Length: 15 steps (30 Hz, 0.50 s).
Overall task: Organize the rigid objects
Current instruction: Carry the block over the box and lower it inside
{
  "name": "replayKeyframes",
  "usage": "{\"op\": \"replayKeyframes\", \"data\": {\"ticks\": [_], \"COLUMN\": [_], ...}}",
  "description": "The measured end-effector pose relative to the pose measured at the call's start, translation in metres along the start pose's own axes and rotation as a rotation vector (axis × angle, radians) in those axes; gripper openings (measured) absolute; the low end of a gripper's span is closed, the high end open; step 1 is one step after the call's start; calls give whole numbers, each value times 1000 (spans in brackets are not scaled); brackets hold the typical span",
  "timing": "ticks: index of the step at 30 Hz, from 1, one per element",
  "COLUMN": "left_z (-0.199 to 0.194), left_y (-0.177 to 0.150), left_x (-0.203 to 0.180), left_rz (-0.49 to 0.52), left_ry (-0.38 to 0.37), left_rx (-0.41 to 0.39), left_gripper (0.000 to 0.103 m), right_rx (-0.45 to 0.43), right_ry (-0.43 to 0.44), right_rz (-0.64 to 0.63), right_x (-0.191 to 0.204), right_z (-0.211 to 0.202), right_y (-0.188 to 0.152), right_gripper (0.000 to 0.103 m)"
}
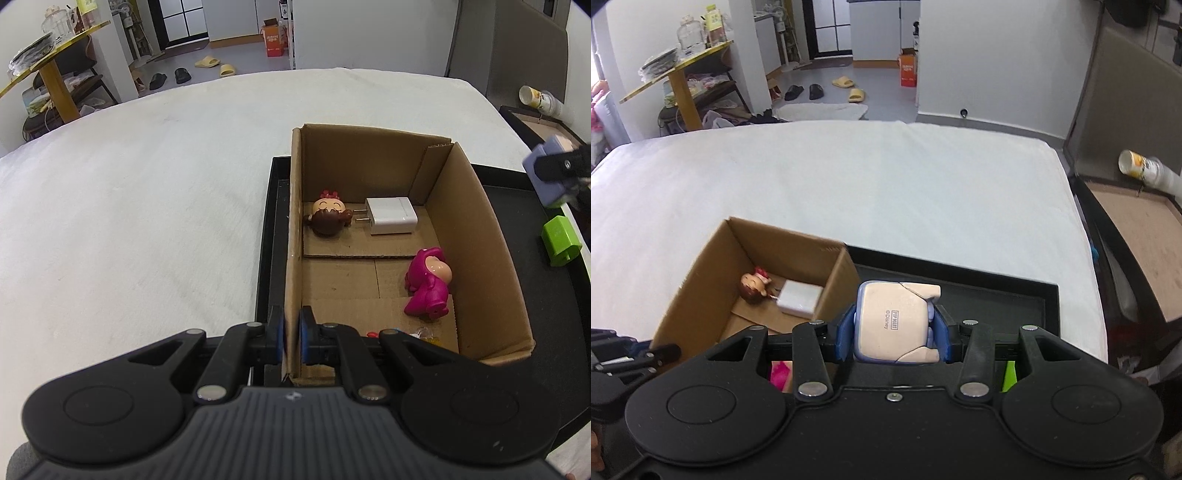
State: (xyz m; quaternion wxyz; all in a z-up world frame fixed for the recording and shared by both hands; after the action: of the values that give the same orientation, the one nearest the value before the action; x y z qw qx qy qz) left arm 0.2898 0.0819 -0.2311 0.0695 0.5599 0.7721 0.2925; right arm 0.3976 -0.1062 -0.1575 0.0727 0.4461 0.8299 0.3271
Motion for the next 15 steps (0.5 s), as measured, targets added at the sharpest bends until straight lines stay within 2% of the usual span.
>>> {"op": "replayKeyframes", "data": {"ticks": [15], "left_z": [-2], "left_y": [-1], "left_x": [4], "left_rz": [-41], "left_ry": [-25], "left_rx": [1], "left_gripper": [8], "right_rx": [-23], "right_ry": [35], "right_rz": [-73], "right_x": [33], "right_z": [7], "right_y": [32], "right_gripper": [43]}}
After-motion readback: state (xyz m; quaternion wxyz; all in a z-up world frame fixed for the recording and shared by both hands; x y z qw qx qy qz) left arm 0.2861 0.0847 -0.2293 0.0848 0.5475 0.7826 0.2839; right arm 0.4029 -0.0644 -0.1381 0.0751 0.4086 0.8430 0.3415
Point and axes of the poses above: each gripper's, at about its wrist camera, not at the fingertips, and z roughly the way its jaws point, x to its left, y to its top, the point moved 6 cm from there along z, roughly the way its jaws point, and after that the axes turned 12 degrees about y, right-handed, at the moved point
